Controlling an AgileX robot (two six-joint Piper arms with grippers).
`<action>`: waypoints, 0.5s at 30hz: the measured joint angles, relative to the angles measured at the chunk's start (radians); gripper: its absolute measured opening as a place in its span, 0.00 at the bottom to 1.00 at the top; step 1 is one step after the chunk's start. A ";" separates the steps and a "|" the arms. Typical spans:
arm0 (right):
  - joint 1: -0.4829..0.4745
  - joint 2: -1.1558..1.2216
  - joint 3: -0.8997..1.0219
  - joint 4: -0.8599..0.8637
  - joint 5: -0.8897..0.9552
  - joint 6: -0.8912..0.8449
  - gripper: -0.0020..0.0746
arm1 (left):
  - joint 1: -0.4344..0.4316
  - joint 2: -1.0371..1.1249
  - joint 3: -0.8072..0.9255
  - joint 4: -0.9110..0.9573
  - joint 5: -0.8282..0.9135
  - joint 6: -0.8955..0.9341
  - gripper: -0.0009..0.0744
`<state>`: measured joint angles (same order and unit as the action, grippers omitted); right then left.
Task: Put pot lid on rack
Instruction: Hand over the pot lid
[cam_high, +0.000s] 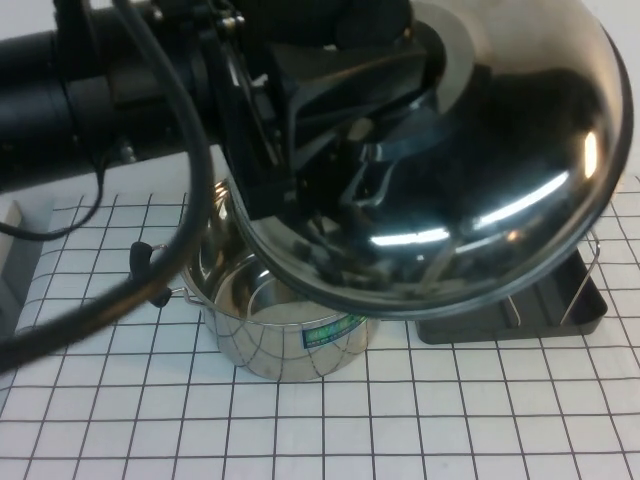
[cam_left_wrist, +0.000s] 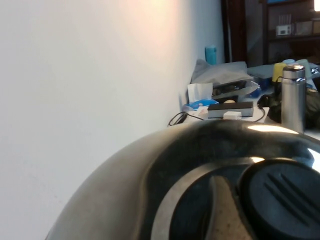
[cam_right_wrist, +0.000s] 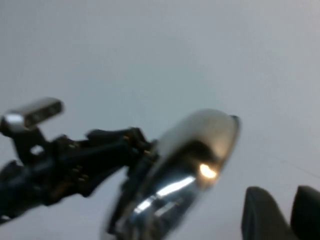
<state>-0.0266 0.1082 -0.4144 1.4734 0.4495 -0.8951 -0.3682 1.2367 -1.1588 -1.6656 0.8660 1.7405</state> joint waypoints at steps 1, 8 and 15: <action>0.000 0.011 -0.002 0.079 0.028 -0.038 0.21 | -0.014 0.000 0.000 0.003 -0.006 -0.004 0.46; 0.000 0.100 -0.009 0.215 0.145 0.023 0.66 | -0.112 0.000 0.000 0.003 -0.013 -0.012 0.46; 0.000 0.204 -0.009 0.217 0.241 0.128 0.78 | -0.178 0.002 0.000 0.007 -0.008 -0.012 0.46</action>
<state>-0.0266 0.3120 -0.4231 1.6905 0.6901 -0.7668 -0.5462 1.2387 -1.1588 -1.6585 0.8583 1.7282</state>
